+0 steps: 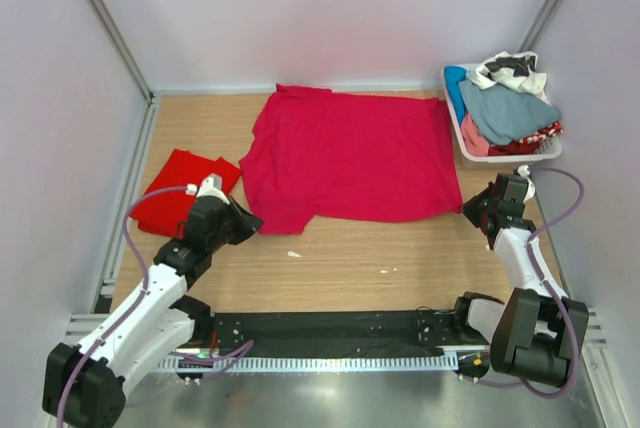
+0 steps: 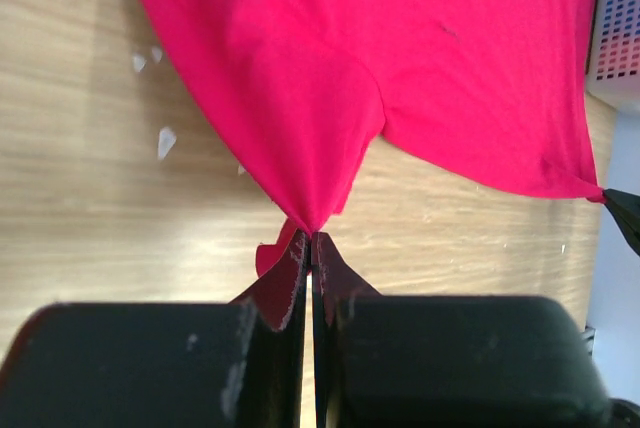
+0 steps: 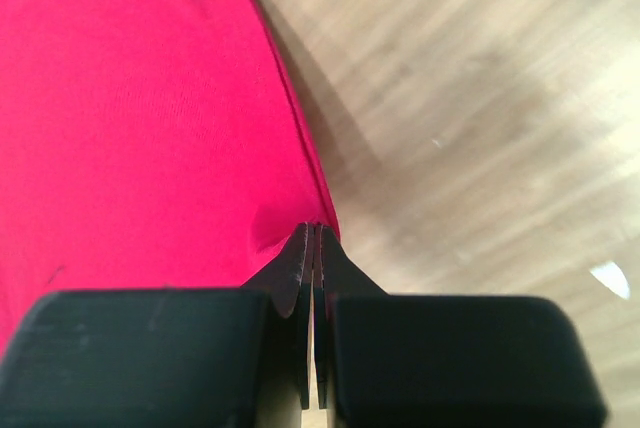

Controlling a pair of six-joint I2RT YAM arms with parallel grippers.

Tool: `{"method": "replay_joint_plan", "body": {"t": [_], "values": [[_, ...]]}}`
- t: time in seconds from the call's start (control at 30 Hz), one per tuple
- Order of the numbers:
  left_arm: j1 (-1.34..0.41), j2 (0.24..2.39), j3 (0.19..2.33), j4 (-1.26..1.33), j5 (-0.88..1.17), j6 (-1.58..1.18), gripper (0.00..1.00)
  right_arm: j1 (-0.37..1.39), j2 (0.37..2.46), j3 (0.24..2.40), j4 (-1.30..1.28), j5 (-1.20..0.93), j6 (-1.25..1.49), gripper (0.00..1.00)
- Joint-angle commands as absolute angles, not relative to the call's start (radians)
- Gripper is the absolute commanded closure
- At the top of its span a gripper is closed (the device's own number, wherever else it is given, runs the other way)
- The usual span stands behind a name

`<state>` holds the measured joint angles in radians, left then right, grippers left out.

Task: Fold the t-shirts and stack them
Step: Fold the tshirt

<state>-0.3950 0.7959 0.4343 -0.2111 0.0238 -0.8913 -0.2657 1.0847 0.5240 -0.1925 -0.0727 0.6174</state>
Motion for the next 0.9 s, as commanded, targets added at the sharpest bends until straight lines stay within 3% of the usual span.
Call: {"method": "replay_joint_plan", "body": {"t": [0.0,0.57,0.73,0.87], "values": [[-0.403,0.704,0.433,-0.299,0.006,-0.916,1.0,-0.267,1.02,0.506,-0.267,0.035,0.591,0.99],[-0.449,0.39,0.425,-0.618,-0.029,-0.994,1.0,-0.267,0.79,0.417,-0.4,0.097,0.695,0.99],[-0.449,0.448,0.459,-0.626,-0.06,-0.983,1.0,-0.267,0.798,0.417,-0.367,0.104,0.692,0.99],[-0.449,0.61,0.558,-0.591,-0.083,-0.954,1.0,-0.267,0.86,0.434,-0.321,0.081,0.669,0.99]]}}
